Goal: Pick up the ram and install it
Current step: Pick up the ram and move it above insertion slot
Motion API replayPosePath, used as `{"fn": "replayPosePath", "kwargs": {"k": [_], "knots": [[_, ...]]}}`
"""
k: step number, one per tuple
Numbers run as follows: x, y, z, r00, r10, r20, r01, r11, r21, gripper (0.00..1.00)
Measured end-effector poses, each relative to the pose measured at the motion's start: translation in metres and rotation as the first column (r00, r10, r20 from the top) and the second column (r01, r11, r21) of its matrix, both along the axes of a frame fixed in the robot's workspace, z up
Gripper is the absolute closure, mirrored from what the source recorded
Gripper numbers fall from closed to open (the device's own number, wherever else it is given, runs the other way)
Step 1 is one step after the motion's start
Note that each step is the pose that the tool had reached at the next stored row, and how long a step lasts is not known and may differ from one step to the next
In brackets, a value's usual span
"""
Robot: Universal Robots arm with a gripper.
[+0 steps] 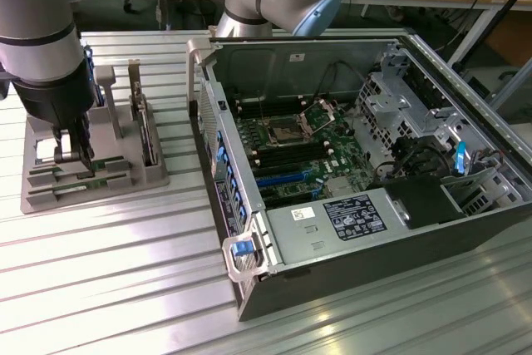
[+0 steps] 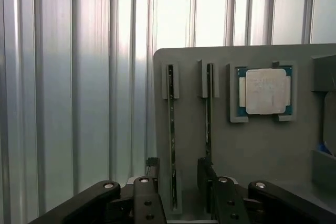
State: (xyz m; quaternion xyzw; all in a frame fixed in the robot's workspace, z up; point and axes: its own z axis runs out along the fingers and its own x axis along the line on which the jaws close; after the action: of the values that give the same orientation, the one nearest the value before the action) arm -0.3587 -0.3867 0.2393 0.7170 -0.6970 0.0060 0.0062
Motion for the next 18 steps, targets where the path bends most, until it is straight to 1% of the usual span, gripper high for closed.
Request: {"fn": "replayPosePath", "kwargs": {"k": [2,3,4,11,16,18], "knots": [[-0.001,-0.001,-0.004,1.0,0.0,0.0,0.0,1.0,0.0005,0.58],[-0.001,-0.0014,-0.0088,1.0,0.0,0.0,0.0,1.0,0.0008,0.58],[-0.001,-0.0016,-0.0113,1.0,0.0,0.0,0.0,1.0,0.0008,0.58],[-0.002,-0.003,-0.0263,1.0,0.001,0.0,-0.001,1.0,0.0011,0.58],[-0.003,-0.0035,-0.0319,1.0,0.001,0.0,-0.001,1.0,0.0013,0.58],[-0.003,-0.0035,-0.0321,1.0,0.001,0.0001,-0.001,1.0,0.0013,0.58]]}}
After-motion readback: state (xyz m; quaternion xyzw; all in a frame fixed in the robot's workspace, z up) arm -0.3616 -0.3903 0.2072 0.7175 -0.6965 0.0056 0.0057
